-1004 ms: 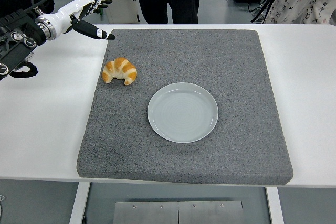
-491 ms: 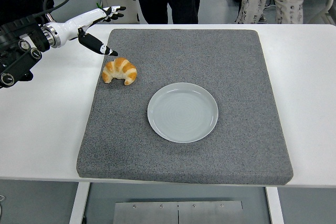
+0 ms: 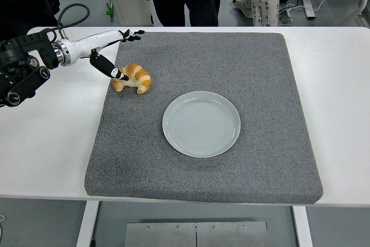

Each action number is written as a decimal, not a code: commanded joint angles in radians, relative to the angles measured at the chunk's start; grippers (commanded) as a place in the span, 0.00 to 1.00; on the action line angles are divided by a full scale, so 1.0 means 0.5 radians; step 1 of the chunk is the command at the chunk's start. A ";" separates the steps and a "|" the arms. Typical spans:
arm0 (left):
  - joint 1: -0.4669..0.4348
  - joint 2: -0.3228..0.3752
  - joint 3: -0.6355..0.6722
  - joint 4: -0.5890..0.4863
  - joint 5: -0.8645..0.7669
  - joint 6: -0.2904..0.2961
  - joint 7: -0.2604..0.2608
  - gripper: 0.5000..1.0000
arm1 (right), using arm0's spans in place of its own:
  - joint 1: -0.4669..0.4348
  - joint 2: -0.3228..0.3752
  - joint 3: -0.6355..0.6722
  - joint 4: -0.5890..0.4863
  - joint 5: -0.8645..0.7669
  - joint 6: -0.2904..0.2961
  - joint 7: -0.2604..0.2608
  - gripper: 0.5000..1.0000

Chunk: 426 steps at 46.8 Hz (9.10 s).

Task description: Place the bread on the plate

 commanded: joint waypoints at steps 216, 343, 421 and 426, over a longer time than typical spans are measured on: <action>-0.180 -0.082 -0.018 -0.708 0.081 0.284 0.006 0.27 | 0.000 0.000 0.000 0.000 0.000 -0.001 0.000 1.00; 0.117 -0.263 0.325 -0.797 0.734 0.530 -0.007 0.35 | 0.000 0.000 0.000 0.000 0.000 -0.001 0.000 1.00; -0.051 0.031 -0.202 -0.739 -0.937 -0.332 -0.111 0.90 | 0.000 0.000 0.000 0.000 0.000 -0.001 0.000 1.00; -0.039 0.038 -0.199 -0.721 -1.152 -0.311 -0.111 0.91 | 0.000 0.000 0.000 0.000 0.000 -0.001 0.000 1.00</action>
